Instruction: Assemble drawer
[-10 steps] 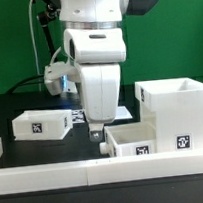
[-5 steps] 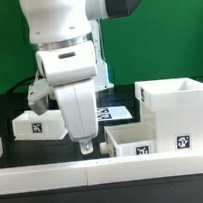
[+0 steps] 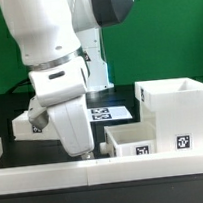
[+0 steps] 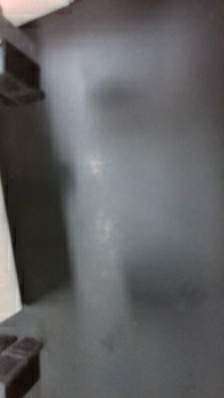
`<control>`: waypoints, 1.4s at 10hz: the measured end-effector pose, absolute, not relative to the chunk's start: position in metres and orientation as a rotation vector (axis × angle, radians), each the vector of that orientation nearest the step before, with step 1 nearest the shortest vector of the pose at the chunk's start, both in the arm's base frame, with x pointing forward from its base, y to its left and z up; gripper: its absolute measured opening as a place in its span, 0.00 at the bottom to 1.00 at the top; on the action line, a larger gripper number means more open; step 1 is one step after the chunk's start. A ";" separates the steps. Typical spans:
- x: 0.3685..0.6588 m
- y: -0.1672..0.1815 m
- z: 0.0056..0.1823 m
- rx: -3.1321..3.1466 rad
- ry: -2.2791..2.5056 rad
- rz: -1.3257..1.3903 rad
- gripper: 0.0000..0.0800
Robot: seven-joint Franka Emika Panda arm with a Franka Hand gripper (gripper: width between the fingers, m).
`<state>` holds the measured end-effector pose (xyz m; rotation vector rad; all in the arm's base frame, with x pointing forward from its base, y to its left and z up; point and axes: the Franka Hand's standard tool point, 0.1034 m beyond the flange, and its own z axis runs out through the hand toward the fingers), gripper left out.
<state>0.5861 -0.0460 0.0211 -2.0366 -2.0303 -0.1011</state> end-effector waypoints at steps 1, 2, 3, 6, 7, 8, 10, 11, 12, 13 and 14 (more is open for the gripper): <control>0.587 -0.040 0.021 -2.044 -2.027 -0.106 0.81; 0.588 -0.033 0.022 -2.058 -2.007 -0.105 0.81; 0.589 -0.028 0.022 -2.068 -1.992 -0.105 0.81; 0.598 -0.036 0.019 -2.147 -2.038 -0.184 0.81; 0.594 -0.036 0.017 -2.171 -2.048 -0.202 0.81; 0.590 -0.031 0.017 -2.164 -2.046 -0.198 0.81; 0.588 -0.021 0.015 -2.156 -2.054 -0.211 0.81; 0.586 -0.015 0.014 -2.154 -2.049 -0.210 0.81; 0.587 -0.012 0.015 -2.152 -2.060 -0.199 0.81; 0.587 -0.011 0.015 -2.153 -2.073 -0.183 0.81; 0.587 -0.005 0.014 -2.136 -2.100 -0.166 0.81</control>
Offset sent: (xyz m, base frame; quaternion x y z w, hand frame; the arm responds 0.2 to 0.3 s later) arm 0.0000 0.0000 0.0000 -0.0650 0.0000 0.0000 0.9979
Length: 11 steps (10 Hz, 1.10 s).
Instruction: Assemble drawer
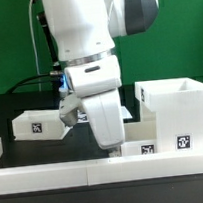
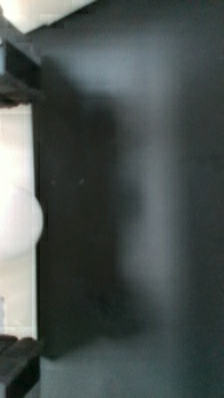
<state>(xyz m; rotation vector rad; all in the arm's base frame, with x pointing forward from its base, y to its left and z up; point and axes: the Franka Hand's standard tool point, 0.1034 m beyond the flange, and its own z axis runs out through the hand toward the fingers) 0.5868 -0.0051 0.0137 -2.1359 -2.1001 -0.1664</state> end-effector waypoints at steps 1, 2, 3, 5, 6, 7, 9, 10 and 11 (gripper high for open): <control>0.587 0.002 0.013 -2.130 -2.111 -0.157 0.81; 0.587 0.003 0.013 -2.134 -2.108 -0.155 0.81; 0.587 0.001 0.013 -2.136 -2.105 -0.155 0.81; 0.587 0.001 0.013 -2.137 -2.104 -0.154 0.81; 0.586 0.001 0.012 -2.136 -2.104 -0.153 0.81; 0.584 0.006 0.012 -2.126 -2.107 -0.153 0.81; 0.584 0.017 0.012 -2.094 -2.137 -0.154 0.81; 0.585 0.021 0.013 -2.075 -2.161 -0.152 0.81; 0.586 0.027 0.013 -2.064 -2.177 -0.149 0.81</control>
Offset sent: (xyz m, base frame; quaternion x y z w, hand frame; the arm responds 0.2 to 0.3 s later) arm 0.0000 0.0000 0.0000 0.0000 0.0000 0.0000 1.0000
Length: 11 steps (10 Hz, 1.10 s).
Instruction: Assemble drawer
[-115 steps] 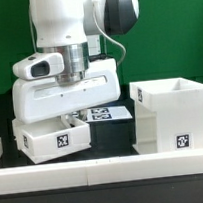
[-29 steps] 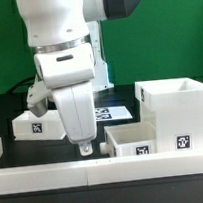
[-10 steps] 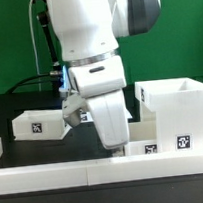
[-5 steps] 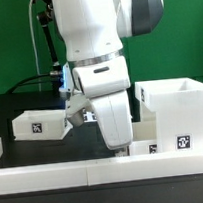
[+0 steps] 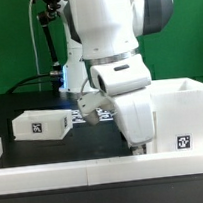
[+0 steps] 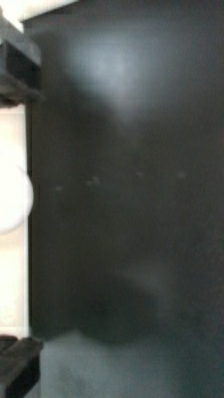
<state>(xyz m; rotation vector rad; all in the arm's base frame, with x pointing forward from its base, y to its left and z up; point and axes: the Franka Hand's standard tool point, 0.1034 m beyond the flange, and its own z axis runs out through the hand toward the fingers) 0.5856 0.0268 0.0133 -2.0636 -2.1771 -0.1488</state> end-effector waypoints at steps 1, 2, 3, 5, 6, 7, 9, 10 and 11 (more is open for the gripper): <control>0.585 0.035 0.014 -2.060 -2.173 -0.152 0.81; 0.585 0.035 0.014 -2.072 -2.161 -0.150 0.81; 0.584 0.032 0.013 -2.068 -2.166 -0.147 0.81; 0.587 0.008 0.014 -2.080 -2.163 -0.138 0.81; 0.589 -0.006 0.016 -2.089 -2.161 -0.138 0.81; 0.588 -0.024 0.019 -2.124 -2.137 -0.138 0.81; 0.572 -0.050 0.030 -2.198 -2.093 -0.143 0.81; 0.557 -0.058 0.037 -2.226 -2.066 -0.127 0.81; 0.547 -0.063 0.042 -2.249 -2.042 -0.115 0.81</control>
Offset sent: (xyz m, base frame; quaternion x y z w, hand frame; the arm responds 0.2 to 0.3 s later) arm 0.0037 -0.0237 0.0007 0.0075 -0.0112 -0.0205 0.9997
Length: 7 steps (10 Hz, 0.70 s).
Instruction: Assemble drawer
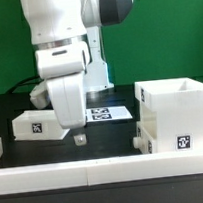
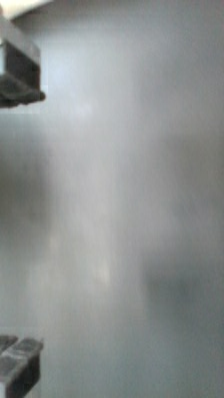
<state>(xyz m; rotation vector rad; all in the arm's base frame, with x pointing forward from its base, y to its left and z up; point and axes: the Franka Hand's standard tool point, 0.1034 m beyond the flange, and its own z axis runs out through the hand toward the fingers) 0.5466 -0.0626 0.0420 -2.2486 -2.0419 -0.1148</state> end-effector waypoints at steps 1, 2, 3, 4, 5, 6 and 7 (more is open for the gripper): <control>0.536 -0.070 0.049 -2.275 -2.026 -0.110 0.81; 0.523 -0.076 0.057 -2.303 -1.999 -0.096 0.81; 0.516 -0.079 0.064 -2.310 -2.001 -0.091 0.81; 0.513 -0.082 0.065 -2.328 -1.981 -0.087 0.81; 0.513 -0.080 0.062 -2.345 -1.953 -0.084 0.81; 0.512 -0.080 0.062 -2.354 -1.939 -0.082 0.81; 0.512 -0.080 0.061 -2.385 -1.899 -0.079 0.81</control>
Offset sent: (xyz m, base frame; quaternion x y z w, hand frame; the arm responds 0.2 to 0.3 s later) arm -0.0280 -0.0065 0.0219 -0.0179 0.0205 -0.0079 0.9996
